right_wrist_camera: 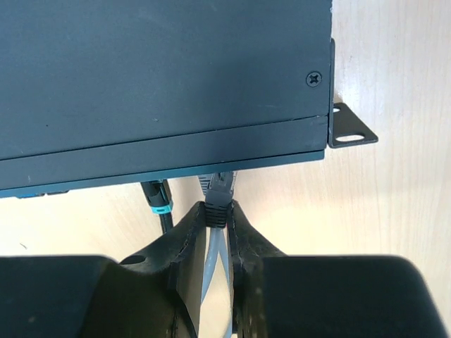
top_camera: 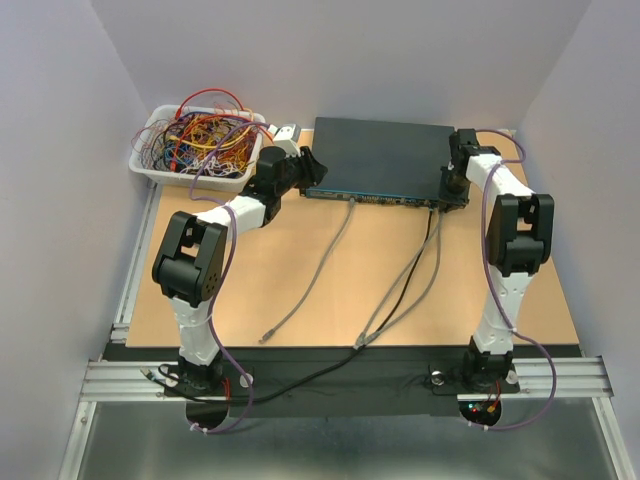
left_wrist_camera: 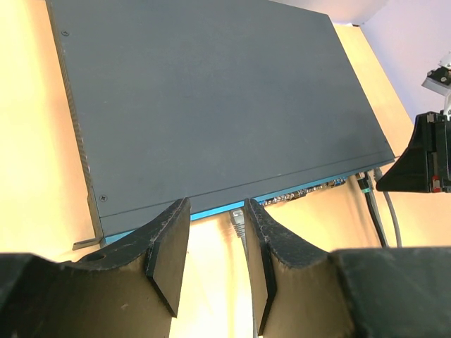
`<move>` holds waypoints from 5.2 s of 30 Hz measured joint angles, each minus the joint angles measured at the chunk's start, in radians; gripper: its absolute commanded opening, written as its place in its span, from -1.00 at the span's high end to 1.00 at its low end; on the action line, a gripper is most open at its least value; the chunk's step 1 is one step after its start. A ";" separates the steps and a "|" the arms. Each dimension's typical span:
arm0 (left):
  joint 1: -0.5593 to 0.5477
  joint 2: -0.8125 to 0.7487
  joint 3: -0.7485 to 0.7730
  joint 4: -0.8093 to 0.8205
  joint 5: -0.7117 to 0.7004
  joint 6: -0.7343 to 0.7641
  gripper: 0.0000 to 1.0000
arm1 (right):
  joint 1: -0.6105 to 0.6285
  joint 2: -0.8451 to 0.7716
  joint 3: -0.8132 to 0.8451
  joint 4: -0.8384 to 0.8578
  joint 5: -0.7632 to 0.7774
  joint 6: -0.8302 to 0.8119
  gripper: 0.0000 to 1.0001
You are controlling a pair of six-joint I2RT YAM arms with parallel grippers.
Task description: Insert the plug into the switch port
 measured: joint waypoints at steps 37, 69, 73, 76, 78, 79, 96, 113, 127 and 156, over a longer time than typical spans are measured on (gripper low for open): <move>0.000 0.000 0.000 -0.001 0.000 -0.019 0.08 | 0.035 -0.060 -0.138 0.124 -0.010 0.005 0.99; -0.003 -0.032 -0.011 -0.037 -0.001 -0.014 0.08 | 0.000 -0.091 -0.171 0.153 -0.005 0.014 0.99; -0.003 -0.032 -0.011 -0.042 0.000 -0.014 0.08 | 0.000 -0.091 -0.171 0.152 0.027 0.012 0.99; -0.003 -0.032 -0.011 -0.042 0.000 -0.013 0.08 | 0.000 -0.091 -0.171 0.151 0.047 0.012 0.99; -0.003 -0.032 -0.011 -0.042 0.000 -0.010 0.08 | 0.001 -0.091 -0.171 0.151 0.050 0.012 0.99; -0.003 -0.032 -0.011 -0.042 0.000 -0.010 0.08 | 0.000 -0.091 -0.171 0.151 0.050 0.012 0.99; -0.003 -0.032 -0.013 -0.042 0.000 0.001 0.08 | 0.000 -0.090 -0.171 0.151 0.042 0.011 0.99; -0.003 -0.032 -0.013 -0.042 0.000 0.001 0.08 | 0.000 -0.058 -0.148 0.108 0.039 0.018 0.99; -0.003 -0.032 -0.028 -0.042 -0.001 0.005 0.08 | -0.016 0.015 -0.024 0.016 0.026 0.013 0.99; -0.003 -0.032 -0.028 -0.042 -0.002 0.008 0.08 | 0.018 0.046 0.048 -0.051 -0.006 0.000 0.99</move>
